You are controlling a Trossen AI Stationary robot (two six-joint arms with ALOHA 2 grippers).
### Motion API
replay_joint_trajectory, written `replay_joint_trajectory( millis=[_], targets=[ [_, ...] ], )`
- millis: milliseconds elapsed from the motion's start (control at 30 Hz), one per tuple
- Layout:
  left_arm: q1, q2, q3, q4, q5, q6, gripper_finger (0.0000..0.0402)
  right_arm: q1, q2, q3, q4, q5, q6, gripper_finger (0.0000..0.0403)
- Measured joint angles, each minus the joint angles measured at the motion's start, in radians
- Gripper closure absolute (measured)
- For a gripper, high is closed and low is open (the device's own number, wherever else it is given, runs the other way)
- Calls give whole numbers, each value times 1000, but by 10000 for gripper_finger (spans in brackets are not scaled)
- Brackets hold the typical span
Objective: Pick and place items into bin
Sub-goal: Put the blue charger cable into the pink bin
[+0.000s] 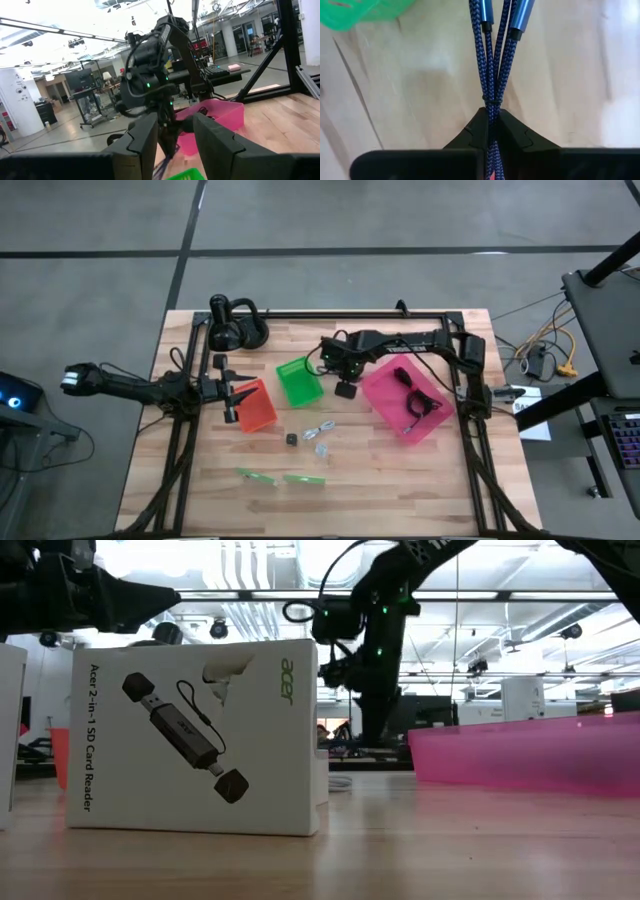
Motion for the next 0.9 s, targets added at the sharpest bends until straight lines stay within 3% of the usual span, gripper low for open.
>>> replay_joint_trajectory(
  millis=[200, 600, 900],
  targets=[
    [0, 0, 0, 0, 0, 0, 288, 3, -25, 60, -145, 47, 59, 390],
    [0, 0, 0, 0, 0, 0, 288, 39, -191, 59, -202, 97, 132, 390],
    [0, 0, 0, 0, 0, 0, 288, 97, -299, -30, -320, 119, 276, 390]
  ],
)
